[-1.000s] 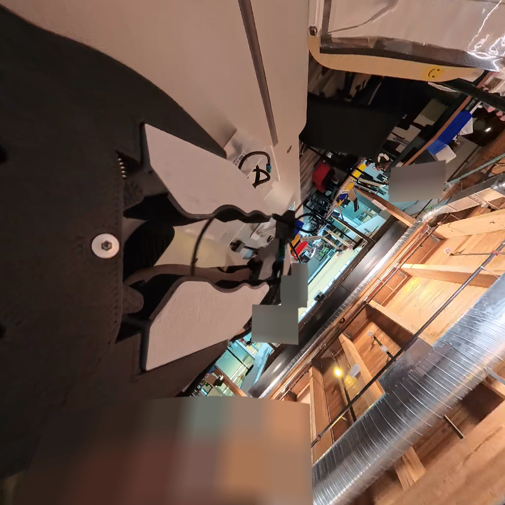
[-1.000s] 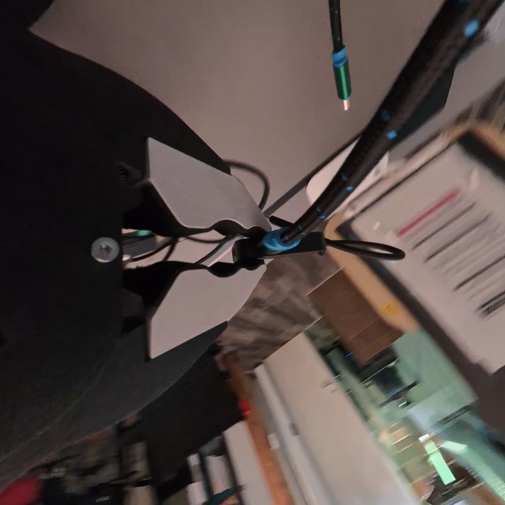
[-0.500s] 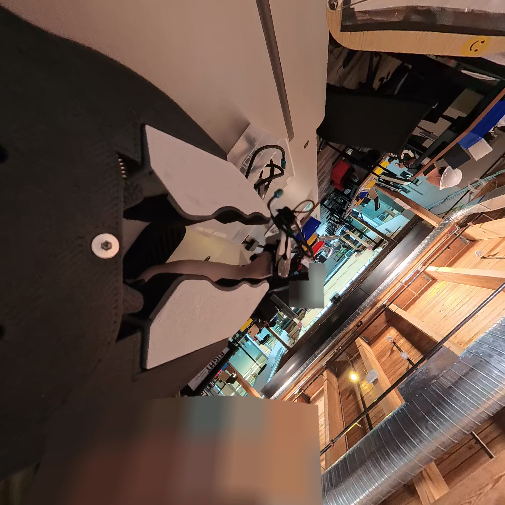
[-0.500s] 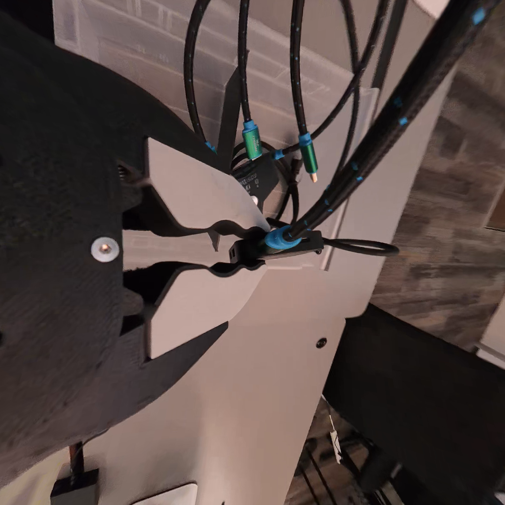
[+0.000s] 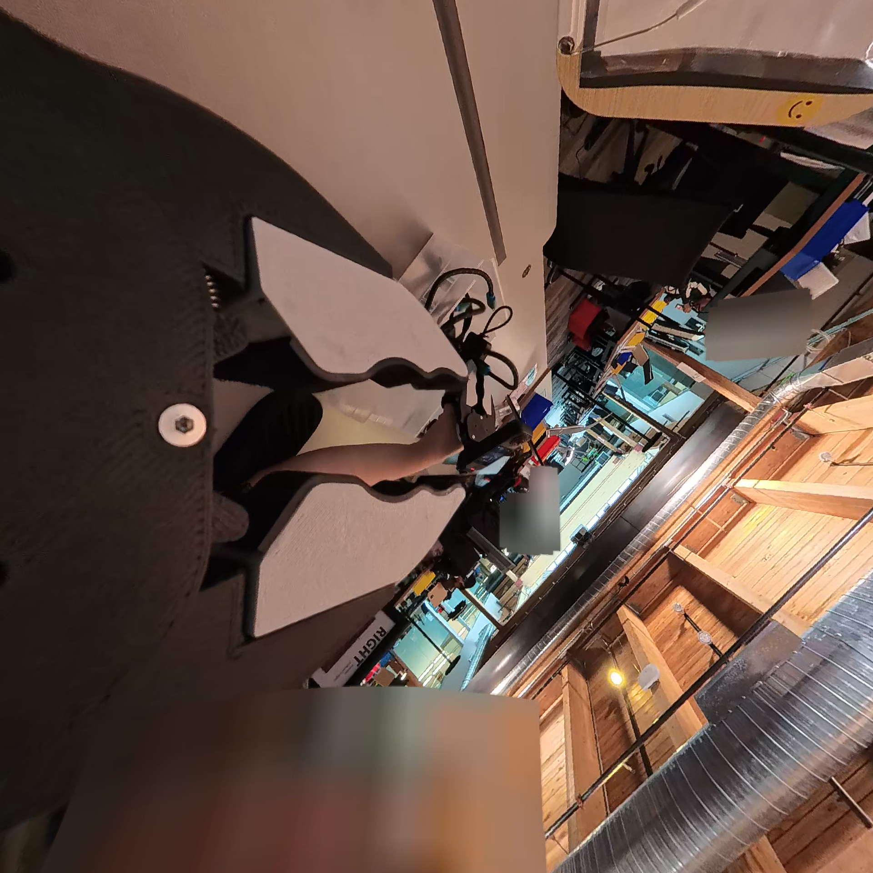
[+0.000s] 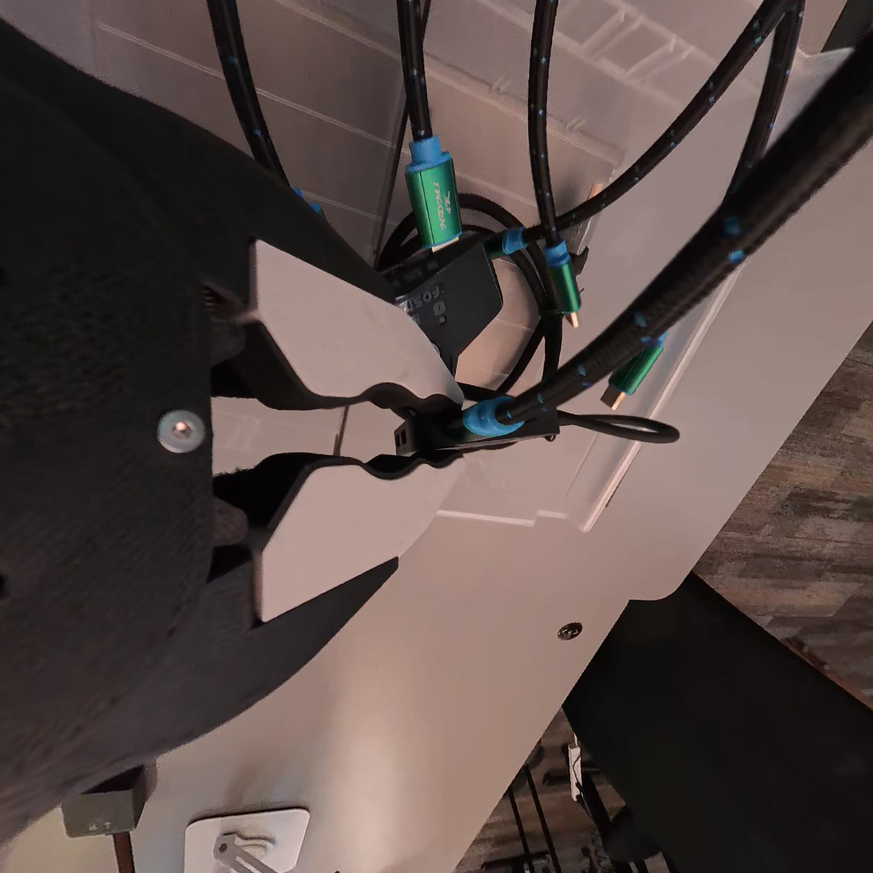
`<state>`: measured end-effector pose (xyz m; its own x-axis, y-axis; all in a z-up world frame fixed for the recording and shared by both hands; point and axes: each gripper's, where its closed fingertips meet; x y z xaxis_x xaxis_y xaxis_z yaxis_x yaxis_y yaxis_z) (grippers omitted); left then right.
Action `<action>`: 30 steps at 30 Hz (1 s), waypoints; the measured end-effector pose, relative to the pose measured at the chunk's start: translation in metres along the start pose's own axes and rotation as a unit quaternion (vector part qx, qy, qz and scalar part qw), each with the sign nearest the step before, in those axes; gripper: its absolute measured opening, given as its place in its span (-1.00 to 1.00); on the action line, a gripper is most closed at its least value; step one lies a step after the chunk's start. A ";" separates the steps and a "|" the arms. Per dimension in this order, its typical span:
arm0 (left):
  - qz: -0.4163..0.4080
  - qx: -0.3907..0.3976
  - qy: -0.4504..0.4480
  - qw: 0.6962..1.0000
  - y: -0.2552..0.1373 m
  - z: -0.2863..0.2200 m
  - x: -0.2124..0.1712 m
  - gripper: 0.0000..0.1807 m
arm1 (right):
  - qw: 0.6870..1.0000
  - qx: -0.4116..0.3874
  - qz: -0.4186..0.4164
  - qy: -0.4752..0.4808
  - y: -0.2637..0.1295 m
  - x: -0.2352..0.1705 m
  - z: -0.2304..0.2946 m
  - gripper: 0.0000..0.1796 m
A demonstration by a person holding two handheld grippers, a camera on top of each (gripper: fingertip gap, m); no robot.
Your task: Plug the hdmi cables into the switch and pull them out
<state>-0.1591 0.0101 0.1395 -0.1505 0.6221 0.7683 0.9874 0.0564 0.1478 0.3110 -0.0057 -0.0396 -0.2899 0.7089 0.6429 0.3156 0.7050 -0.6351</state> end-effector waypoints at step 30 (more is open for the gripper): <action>-0.189 0.686 0.100 0.696 -0.353 0.053 0.024 -0.15 | 0.951 0.148 0.159 0.219 -0.034 -0.113 -0.002 -0.69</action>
<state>-0.5089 0.0464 0.0723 -0.2805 0.2476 0.9274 -0.0275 0.9637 -0.2656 0.3349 -0.1095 -0.0901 0.2028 0.8574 0.4730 0.0374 0.4759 -0.8787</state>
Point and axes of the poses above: each gripper's, where its closed fingertips meet, y out along the fingers, x out of its top, z = x × y across the jaws, and after that the axes turned 1 degree about x, right-handed
